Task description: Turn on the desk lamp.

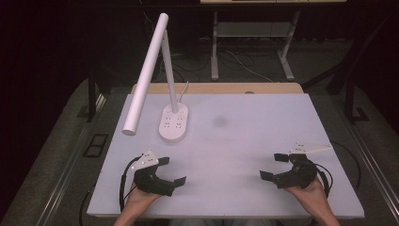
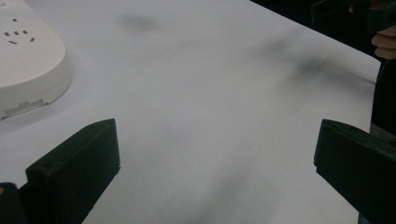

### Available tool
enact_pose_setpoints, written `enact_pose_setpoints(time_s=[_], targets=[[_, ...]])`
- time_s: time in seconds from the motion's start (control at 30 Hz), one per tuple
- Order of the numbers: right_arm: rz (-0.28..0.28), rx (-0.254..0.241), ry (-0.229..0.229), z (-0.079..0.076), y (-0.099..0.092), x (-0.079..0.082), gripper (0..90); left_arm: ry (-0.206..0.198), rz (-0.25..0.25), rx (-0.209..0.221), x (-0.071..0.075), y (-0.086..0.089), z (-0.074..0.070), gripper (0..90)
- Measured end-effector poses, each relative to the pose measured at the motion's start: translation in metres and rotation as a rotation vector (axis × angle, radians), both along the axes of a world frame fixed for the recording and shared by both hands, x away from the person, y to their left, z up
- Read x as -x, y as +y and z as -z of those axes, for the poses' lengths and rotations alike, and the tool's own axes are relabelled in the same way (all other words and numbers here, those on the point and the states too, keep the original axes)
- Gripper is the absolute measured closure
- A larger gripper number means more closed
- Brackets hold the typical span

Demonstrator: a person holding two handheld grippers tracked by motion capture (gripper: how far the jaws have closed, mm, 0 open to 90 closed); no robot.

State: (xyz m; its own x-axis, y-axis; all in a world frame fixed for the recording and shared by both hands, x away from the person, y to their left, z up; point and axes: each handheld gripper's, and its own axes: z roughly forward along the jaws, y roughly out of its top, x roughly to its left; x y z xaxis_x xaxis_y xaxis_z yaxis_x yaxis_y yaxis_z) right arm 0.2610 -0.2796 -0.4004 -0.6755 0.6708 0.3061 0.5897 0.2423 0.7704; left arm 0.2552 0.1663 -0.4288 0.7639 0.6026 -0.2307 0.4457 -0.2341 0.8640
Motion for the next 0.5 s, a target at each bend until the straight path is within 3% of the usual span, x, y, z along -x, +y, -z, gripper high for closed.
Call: enact_pose_setpoints(time_s=[0.5], targets=[[-0.058, 0.047, -0.009, -0.020, 0.021, -0.026, 0.4, 0.002, -0.009, 0.010, 0.002, 0.000, 0.000, 0.0]])
